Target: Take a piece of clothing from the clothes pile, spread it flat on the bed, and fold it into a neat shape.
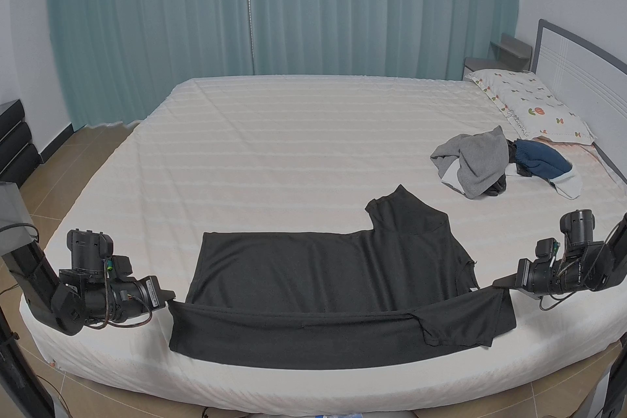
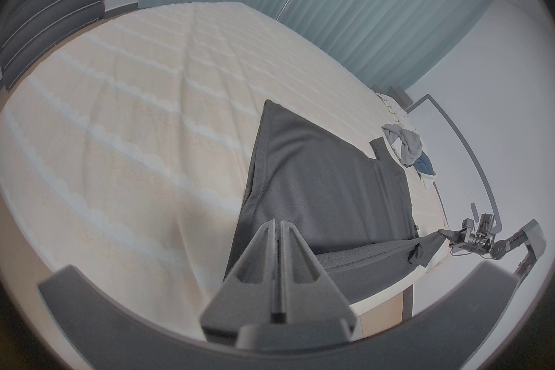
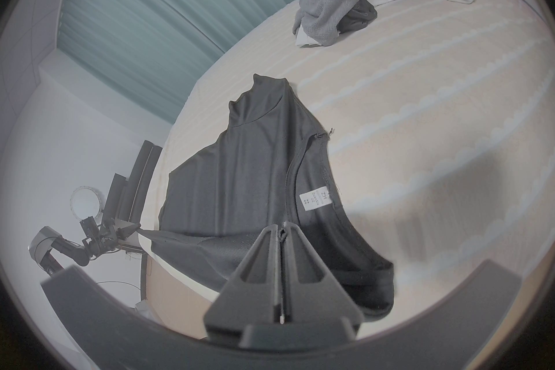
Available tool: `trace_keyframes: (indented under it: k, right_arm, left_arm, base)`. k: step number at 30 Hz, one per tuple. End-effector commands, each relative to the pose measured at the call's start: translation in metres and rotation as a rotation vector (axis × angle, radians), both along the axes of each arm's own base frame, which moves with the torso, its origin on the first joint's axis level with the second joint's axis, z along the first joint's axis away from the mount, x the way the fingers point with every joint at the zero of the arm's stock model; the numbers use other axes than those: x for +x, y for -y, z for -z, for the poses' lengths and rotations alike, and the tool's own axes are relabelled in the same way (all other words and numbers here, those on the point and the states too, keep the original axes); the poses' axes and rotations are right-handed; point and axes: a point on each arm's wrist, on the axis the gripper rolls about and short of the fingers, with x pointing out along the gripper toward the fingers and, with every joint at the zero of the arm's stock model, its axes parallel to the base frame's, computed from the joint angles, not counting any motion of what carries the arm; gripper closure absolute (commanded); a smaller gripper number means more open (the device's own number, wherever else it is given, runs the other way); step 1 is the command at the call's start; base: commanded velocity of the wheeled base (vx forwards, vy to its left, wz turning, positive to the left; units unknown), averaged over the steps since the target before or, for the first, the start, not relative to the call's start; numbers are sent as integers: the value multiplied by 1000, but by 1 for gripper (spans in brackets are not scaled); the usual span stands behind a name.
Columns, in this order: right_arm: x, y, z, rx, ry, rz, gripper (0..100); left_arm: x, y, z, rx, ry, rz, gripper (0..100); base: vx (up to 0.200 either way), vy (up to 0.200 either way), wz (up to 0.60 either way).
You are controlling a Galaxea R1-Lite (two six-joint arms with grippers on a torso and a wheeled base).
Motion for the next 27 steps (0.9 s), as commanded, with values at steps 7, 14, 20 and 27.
trace_keyframes:
  k: [7,14,20,27]
  right_arm:
    - [23,-5,23,12,-45,-21,100]
    - [31,-8,30,17,-51,-23,100]
    - [33,-8,30,18,-49,-24,0]
    - [32,-6,30,25,-53,-11,0]
  left_arm:
    - [18,0,31,1,-71,0,100]
    - [23,-1,39,-5,-72,-8,100]
    - [30,0,41,-51,-68,-51,0]
    - [28,-1,41,-60,-77,-62,0]
  base:
    - [0,0,0]
    - [0,0,0]
    - [0,0,0]
    - [0,0,0]
